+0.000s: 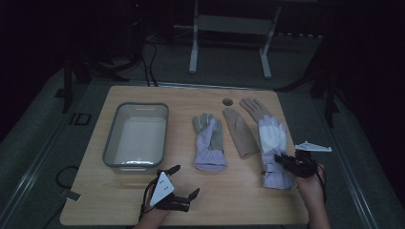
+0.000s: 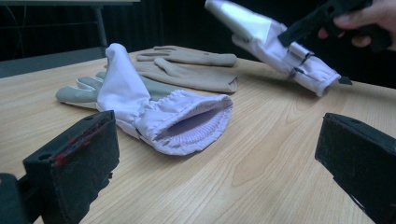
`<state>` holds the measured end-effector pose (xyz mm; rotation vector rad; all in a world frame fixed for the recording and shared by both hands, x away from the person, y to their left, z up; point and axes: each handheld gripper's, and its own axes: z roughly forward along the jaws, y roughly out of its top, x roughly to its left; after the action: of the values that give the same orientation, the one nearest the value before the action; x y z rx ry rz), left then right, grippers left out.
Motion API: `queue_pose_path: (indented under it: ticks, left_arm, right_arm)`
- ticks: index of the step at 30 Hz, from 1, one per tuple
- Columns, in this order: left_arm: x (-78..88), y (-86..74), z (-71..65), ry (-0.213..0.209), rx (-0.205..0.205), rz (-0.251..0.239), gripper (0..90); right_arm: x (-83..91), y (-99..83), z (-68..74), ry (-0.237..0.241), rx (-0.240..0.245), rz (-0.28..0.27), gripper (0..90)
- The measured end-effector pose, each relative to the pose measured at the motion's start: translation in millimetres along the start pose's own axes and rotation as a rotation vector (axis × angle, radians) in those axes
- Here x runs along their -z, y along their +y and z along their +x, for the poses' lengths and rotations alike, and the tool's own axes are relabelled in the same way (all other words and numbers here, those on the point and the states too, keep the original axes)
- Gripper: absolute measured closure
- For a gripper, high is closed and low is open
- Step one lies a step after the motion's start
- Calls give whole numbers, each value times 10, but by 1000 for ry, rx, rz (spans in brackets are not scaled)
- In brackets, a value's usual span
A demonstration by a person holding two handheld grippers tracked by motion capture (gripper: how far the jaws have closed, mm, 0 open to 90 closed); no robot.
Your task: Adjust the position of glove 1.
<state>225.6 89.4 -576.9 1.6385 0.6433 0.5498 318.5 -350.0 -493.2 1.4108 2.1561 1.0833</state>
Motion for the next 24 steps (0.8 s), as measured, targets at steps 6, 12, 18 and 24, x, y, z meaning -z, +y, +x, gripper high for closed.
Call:
queue_pose_path:
  ticks: [6,12,18,24]
  left_arm:
    - [1,0,0,1,-1,0,1]
    - [1,0,-1,1,0,-1,1]
    - [2,0,-1,1,-4,0,1]
    - [2,0,-6,4,-9,-1,1]
  right_arm:
    - [124,167,113,-27,-34,-14,775]
    - [216,373,253,-27,-36,-57,773]
    - [245,613,464,-17,-13,-105,772]
    - [145,800,694,-38,-10,-100,771]
